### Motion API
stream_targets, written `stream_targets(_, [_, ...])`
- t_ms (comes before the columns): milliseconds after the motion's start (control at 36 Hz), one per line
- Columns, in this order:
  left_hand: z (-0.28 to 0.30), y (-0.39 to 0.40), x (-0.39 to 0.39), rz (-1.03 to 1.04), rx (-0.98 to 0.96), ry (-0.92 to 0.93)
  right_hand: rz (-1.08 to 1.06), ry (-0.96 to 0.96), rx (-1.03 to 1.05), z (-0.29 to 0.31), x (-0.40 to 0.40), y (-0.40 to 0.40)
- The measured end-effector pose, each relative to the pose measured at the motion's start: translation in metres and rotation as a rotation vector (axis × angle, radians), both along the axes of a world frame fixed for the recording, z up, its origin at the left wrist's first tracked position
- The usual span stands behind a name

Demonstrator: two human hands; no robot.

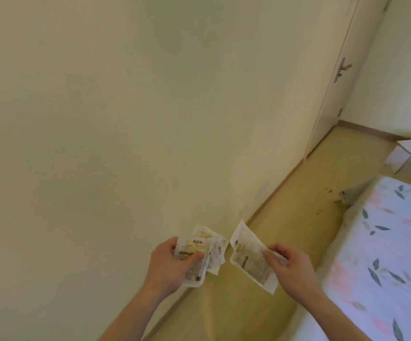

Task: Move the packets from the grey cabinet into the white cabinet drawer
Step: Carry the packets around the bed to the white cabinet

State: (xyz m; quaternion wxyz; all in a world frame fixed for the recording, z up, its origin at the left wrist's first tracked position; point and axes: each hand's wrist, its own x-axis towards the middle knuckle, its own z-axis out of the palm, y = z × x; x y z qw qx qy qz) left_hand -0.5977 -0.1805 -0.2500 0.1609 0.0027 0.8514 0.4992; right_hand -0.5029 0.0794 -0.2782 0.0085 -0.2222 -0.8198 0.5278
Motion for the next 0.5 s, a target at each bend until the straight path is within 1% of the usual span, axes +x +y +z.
stream_targets(194, [-0.001,0.077,-0.098,-0.13,0.066,-0.012,-0.149,0.043,0.055,0.015,-0.064,0.066])
stream_targets(306, [-0.005,0.123,-0.156,-0.232,0.082,-0.005,-0.259,0.021,0.055,0.01,-0.098,0.101])
stream_targets(500, [-0.008,0.199,-0.252,-0.394,0.169,-0.01,-0.431,-0.019,0.155,0.011,-0.161,0.147])
